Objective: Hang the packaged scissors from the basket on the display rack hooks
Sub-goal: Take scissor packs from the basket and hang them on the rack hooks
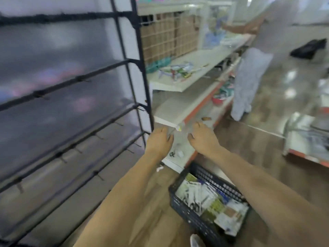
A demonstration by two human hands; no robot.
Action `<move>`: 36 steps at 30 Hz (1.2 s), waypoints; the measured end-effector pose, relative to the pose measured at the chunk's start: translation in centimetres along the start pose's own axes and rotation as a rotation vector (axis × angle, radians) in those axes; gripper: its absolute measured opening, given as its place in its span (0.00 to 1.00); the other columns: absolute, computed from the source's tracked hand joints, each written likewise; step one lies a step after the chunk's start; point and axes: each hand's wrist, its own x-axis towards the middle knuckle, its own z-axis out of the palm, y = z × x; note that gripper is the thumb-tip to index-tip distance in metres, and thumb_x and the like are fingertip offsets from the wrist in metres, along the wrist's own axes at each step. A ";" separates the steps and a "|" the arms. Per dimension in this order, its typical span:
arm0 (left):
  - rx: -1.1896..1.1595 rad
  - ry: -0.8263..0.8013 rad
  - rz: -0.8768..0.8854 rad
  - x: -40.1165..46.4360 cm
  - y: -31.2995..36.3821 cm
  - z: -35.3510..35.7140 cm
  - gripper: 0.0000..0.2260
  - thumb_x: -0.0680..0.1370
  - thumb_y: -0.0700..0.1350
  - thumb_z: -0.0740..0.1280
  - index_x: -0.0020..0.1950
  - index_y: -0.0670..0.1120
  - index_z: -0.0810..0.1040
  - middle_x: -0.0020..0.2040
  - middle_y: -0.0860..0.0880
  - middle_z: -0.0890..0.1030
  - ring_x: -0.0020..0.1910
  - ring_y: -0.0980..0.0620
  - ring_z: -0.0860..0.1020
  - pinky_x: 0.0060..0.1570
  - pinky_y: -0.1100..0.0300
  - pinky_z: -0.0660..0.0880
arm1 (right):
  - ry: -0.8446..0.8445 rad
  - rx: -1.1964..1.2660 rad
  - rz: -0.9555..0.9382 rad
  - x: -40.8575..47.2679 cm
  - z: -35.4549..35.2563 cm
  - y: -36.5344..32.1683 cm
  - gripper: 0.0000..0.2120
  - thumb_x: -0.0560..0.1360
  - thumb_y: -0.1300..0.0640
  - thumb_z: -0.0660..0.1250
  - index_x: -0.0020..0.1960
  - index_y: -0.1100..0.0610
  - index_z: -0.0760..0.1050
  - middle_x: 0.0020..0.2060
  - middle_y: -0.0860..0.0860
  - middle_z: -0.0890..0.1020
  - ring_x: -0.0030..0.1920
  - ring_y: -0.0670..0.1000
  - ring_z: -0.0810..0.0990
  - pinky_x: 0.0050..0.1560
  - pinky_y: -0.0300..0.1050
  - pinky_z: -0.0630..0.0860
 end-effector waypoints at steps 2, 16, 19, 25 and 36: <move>-0.004 -0.075 0.043 1.4 2.5 3.1 0.15 0.81 0.48 0.56 0.60 0.37 0.71 0.59 0.39 0.74 0.59 0.39 0.72 0.53 0.50 0.68 | -0.013 0.017 0.079 -0.5 0.5 4.5 0.20 0.77 0.55 0.60 0.65 0.63 0.66 0.61 0.59 0.73 0.60 0.60 0.73 0.59 0.50 0.68; -0.074 -0.463 0.021 8.5 11.9 25.6 0.22 0.82 0.50 0.54 0.74 0.42 0.61 0.73 0.44 0.63 0.72 0.47 0.62 0.68 0.55 0.63 | -0.258 0.160 0.473 -2.7 10.4 28.6 0.19 0.80 0.57 0.56 0.68 0.63 0.64 0.64 0.58 0.71 0.59 0.55 0.73 0.56 0.47 0.72; -0.068 -0.547 -0.049 7.8 10.1 30.5 0.22 0.82 0.51 0.54 0.74 0.43 0.61 0.73 0.46 0.63 0.71 0.48 0.63 0.68 0.56 0.63 | -0.345 0.201 0.559 -3.7 15.0 31.6 0.15 0.80 0.56 0.56 0.63 0.62 0.67 0.58 0.57 0.74 0.53 0.54 0.74 0.46 0.43 0.70; -0.096 -0.640 -0.273 5.2 3.7 41.5 0.14 0.78 0.49 0.58 0.49 0.38 0.74 0.51 0.40 0.76 0.50 0.42 0.74 0.48 0.52 0.70 | -0.533 0.345 0.668 -6.0 26.8 33.2 0.23 0.81 0.54 0.57 0.73 0.60 0.59 0.66 0.55 0.69 0.64 0.54 0.70 0.57 0.46 0.71; -0.147 -0.731 -0.431 4.4 -6.0 60.4 0.14 0.79 0.50 0.63 0.60 0.42 0.71 0.55 0.48 0.72 0.58 0.48 0.72 0.51 0.58 0.68 | -0.637 0.533 0.854 -6.2 51.2 35.0 0.26 0.81 0.55 0.56 0.76 0.61 0.54 0.74 0.55 0.61 0.73 0.53 0.61 0.69 0.44 0.61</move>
